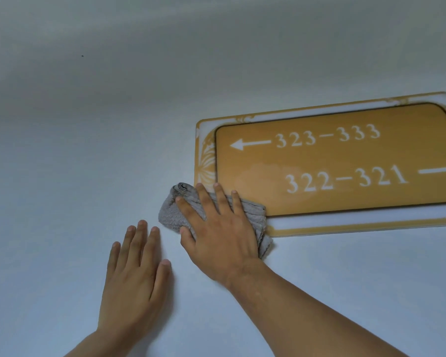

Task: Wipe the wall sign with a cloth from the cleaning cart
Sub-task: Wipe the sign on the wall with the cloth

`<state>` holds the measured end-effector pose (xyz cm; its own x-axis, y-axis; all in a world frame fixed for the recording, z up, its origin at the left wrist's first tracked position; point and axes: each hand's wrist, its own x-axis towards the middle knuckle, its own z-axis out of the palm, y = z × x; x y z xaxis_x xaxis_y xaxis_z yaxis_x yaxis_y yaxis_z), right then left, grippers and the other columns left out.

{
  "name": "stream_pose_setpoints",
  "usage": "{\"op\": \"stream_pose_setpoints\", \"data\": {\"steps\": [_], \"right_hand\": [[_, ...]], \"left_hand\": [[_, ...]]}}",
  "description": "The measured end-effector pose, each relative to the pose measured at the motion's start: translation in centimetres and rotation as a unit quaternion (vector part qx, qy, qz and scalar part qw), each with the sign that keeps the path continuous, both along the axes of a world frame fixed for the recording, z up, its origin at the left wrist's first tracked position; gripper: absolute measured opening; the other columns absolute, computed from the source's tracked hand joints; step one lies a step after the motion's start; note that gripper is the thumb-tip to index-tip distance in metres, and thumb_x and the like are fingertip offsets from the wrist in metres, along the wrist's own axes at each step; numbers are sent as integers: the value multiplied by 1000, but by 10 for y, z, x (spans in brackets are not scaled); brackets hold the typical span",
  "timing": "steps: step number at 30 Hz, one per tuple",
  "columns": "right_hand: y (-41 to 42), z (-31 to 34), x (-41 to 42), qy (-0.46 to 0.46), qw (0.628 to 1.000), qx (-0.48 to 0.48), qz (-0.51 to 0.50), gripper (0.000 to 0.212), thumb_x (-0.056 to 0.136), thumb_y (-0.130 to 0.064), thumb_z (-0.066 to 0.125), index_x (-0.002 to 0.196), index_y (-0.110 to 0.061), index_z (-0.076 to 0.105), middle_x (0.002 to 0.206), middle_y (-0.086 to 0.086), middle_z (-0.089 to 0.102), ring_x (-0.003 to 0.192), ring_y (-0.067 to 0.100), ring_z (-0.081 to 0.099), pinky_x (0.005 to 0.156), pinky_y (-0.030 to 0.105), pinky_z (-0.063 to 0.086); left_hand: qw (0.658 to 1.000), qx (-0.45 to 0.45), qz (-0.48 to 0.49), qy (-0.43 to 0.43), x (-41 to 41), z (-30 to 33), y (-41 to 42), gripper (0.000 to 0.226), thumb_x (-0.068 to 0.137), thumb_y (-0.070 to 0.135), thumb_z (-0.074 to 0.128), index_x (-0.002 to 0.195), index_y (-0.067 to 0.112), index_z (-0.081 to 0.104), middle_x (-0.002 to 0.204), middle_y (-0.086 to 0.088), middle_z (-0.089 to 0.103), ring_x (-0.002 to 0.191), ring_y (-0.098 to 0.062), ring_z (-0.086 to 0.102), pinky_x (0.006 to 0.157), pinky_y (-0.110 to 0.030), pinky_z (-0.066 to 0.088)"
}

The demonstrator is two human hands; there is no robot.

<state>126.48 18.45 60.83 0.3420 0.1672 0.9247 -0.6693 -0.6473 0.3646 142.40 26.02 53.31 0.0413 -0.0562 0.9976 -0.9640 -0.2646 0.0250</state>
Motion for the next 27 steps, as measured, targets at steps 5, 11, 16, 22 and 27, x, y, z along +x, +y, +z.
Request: {"op": "stream_pose_setpoints", "data": {"steps": [5, 11, 16, 22, 27], "right_hand": [[5, 20, 8, -19, 999, 28, -7, 61, 100, -56, 13, 158, -41, 1, 169, 5, -2, 153, 33, -9, 116, 61, -10], [8, 84, 23, -54, 998, 27, -25, 65, 98, -63, 9, 158, -40, 2, 169, 4, 0, 153, 35, -5, 116, 62, -9], [13, 145, 36, -79, 996, 28, -38, 67, 97, -64, 8, 159, -39, 5, 169, 7, 2, 152, 39, 0, 116, 62, -3], [14, 220, 44, -89, 995, 23, -43, 67, 96, -66, 10, 158, -40, 6, 169, 5, 2, 153, 38, 0, 118, 63, -2], [16, 260, 42, -104, 994, 32, -29, 66, 97, -65, 12, 158, -40, 8, 169, 2, 5, 153, 37, 0, 120, 61, 0]], "left_hand": [[998, -30, -54, -9, -1, 18, 4, 73, 92, 51, 12, 153, 16, 30, 163, 5, 19, 151, -4, 6, 123, -30, 1], [998, 5, -46, -51, 6, 51, 1, 74, 92, 56, 4, 158, 22, 11, 164, 15, -4, 147, 6, -15, 121, -24, -9], [997, 0, -6, -75, 8, 96, -4, 71, 90, 51, 8, 158, 28, 1, 164, 14, -10, 147, 3, -20, 123, -31, -9], [997, -20, -23, -75, 4, 179, -8, 74, 88, 49, 10, 158, 26, 7, 166, 11, -1, 150, -1, -11, 123, -30, -9], [996, -9, -8, -86, 1, 232, -14, 71, 92, 51, 10, 158, 26, -3, 166, 10, -6, 150, -3, -12, 124, -35, -7]]}}
